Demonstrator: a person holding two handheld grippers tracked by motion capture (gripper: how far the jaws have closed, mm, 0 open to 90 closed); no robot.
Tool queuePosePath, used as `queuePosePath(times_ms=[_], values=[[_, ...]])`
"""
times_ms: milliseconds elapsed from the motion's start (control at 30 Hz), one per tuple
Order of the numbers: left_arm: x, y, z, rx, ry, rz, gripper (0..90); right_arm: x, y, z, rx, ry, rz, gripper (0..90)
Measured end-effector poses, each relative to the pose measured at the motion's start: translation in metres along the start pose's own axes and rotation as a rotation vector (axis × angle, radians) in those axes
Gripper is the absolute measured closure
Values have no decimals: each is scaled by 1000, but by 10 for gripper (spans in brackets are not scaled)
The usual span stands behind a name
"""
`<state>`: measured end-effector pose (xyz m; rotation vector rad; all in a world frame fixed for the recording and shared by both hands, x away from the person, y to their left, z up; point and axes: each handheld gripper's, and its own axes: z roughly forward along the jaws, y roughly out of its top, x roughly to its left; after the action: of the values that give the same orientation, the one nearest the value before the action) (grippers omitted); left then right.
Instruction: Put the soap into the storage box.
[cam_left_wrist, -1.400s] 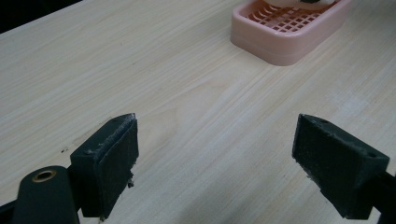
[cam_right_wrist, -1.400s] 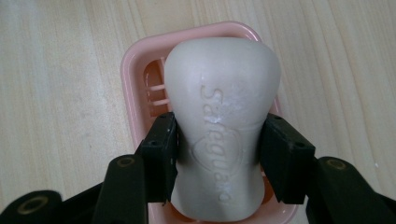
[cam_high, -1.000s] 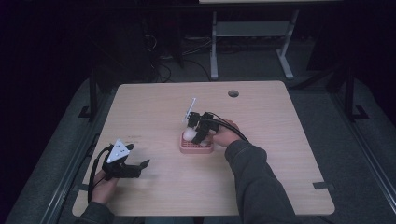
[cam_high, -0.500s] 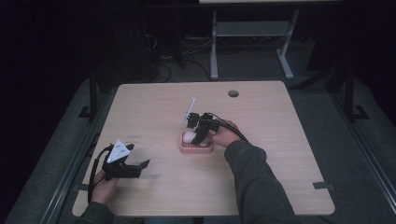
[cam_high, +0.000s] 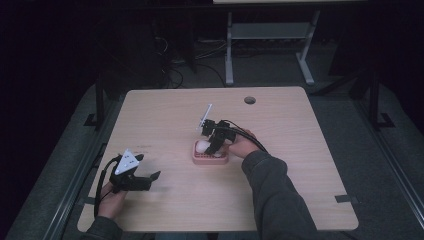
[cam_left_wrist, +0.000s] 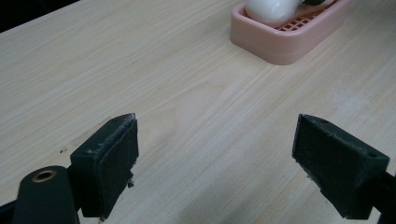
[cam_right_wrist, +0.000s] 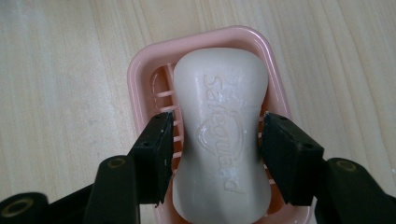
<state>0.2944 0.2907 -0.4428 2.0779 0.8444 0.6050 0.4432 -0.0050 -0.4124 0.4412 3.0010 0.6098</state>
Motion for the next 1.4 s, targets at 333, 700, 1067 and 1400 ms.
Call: queuePosePath(times_ms=[333,700,1067,1400], values=[[0,0,0,0,1,0,139,1,-7,-14,-52,-11,19,398],[0,0,0,3,-1,3,139,1,-18,-24,-79,-17,38,387],[-1,0,0,4,-2,6,139,2,-25,-33,-100,-22,58,358],[-1,0,0,5,-1,8,139,3,-36,-39,-107,-30,74,352]])
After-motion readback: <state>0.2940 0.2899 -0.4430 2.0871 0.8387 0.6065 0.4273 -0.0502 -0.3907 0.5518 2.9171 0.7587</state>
